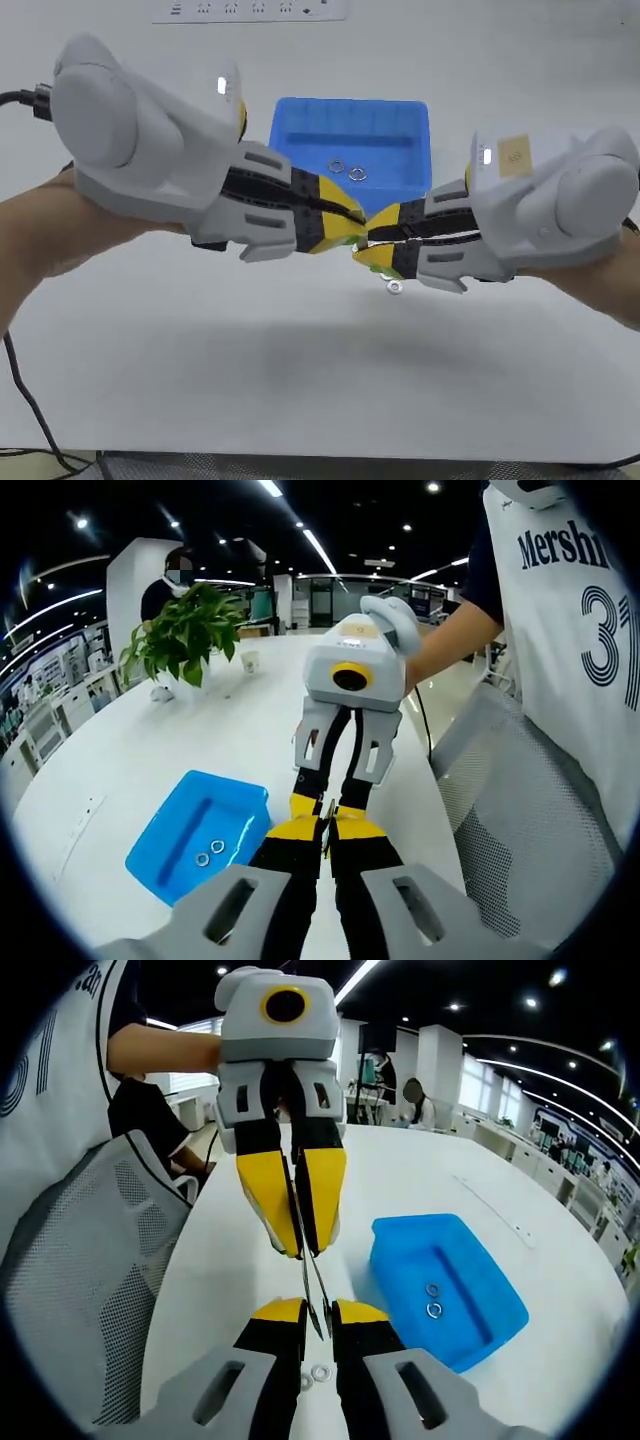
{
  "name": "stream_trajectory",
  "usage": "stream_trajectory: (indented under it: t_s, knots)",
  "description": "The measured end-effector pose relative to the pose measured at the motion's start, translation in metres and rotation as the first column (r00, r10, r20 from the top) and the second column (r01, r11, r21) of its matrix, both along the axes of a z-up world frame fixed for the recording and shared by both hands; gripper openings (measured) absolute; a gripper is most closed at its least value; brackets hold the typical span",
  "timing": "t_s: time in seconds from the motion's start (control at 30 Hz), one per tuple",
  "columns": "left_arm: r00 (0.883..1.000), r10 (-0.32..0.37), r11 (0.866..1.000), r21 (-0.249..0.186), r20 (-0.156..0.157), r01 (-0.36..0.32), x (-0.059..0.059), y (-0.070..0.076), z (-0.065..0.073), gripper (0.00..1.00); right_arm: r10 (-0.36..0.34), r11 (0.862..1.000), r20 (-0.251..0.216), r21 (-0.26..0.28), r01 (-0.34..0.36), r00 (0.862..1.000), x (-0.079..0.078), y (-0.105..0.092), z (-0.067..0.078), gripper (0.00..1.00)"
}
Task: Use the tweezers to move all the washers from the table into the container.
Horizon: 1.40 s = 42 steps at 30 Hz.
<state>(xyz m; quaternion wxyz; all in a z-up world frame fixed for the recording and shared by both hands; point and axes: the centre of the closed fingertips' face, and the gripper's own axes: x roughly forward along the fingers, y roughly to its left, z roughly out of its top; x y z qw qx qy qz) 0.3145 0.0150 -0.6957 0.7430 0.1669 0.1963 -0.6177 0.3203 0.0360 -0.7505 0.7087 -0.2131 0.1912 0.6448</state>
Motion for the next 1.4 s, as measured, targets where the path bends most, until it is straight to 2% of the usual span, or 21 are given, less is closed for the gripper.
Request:
stream_trajectory:
  t_s: [0.33, 0.57, 0.83, 1.17, 1.4]
  knots:
    - [1.000, 0.003, 1.000, 0.009, -0.002, -0.003, 0.011, 0.004, -0.008, 0.07, 0.007, 1.000, -0.001, -0.010, -0.007, 1.000, 0.011, 0.006, -0.007, 0.11]
    - [1.000, -0.006, 1.000, 0.031, -0.010, 0.006, 0.014, 0.006, -0.017, 0.07, 0.014, 1.000, -0.010, -0.015, -0.014, 1.000, 0.011, 0.010, -0.012, 0.11]
    - [1.000, -0.003, 1.000, 0.021, -0.014, 0.004, 0.020, 0.004, -0.019, 0.06, -0.006, 1.000, -0.018, -0.011, 0.005, 1.000, 0.015, 0.007, -0.012, 0.11]
    - [1.000, -0.015, 0.999, 0.029, -0.023, 0.016, 0.020, 0.001, -0.024, 0.06, -0.008, 1.000, -0.024, -0.018, 0.007, 1.000, 0.015, 0.005, -0.017, 0.11]
    - [1.000, -0.012, 0.999, 0.040, -0.008, 0.012, 0.020, 0.000, -0.023, 0.06, -0.014, 1.000, -0.022, -0.013, 0.014, 1.000, 0.016, 0.005, -0.017, 0.11]
